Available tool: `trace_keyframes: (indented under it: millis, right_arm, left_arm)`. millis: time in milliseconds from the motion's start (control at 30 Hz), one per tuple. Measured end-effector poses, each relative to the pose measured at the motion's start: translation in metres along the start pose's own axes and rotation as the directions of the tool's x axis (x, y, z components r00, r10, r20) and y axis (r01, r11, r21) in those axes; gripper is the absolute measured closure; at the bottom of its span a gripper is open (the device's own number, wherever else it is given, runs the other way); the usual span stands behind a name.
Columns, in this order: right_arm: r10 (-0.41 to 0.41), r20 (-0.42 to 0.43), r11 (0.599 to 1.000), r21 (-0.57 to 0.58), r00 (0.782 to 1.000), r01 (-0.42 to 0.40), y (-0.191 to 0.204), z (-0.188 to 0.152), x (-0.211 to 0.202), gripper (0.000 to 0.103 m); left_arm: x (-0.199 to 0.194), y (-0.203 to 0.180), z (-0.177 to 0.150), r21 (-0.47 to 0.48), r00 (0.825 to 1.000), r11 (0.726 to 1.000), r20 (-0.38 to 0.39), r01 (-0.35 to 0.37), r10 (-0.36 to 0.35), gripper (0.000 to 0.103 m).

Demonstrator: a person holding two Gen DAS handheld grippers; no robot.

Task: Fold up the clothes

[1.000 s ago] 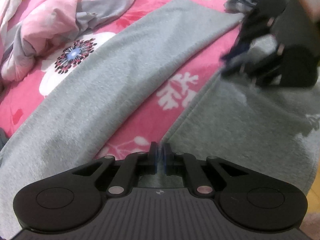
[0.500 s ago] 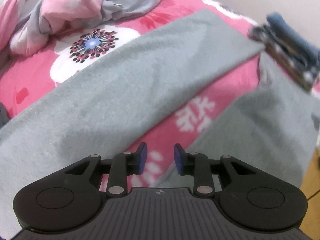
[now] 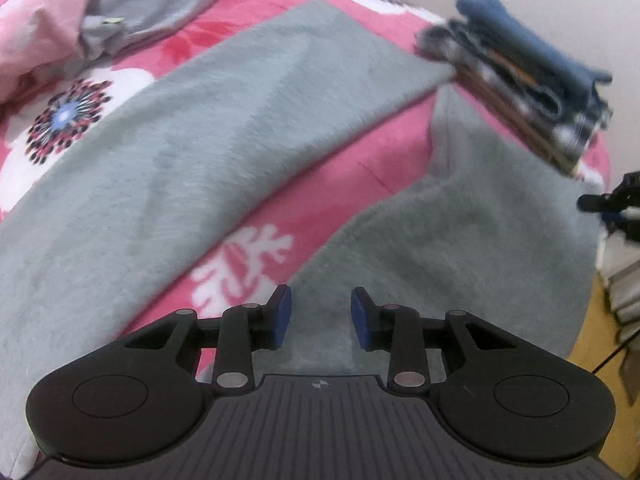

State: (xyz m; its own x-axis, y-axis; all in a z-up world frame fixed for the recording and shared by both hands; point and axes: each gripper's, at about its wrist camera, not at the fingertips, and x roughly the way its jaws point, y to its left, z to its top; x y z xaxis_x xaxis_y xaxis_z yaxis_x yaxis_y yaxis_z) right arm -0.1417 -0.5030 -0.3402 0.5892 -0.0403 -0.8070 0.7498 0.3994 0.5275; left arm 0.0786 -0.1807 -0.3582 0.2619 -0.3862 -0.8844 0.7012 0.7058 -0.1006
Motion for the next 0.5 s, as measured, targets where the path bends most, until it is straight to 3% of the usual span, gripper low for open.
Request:
trace_keyframes:
  millis: [133, 367, 500]
  right_arm:
    - [-0.003, 0.075, 0.999, -0.036, 0.997, 0.005, 0.002, -0.005, -0.034, 0.098]
    - [0.011, 0.065, 0.997, 0.080, 0.998, -0.016, -0.031, -0.010, -0.023, 0.098]
    - [0.022, 0.060, 0.989, 0.143, 0.998, -0.030, -0.047, -0.013, -0.018, 0.098]
  left_arm:
    - [0.006, -0.005, 0.001, 0.026, 1.000, 0.999, -0.011, -0.021, 0.022, 0.070]
    - [0.010, -0.012, 0.009, 0.068, 0.998, 0.997, -0.032, -0.044, 0.046, 0.068]
    - [-0.004, -0.011, 0.034, -0.004, 0.998, 0.998, 0.020, 0.065, -0.065, 0.068]
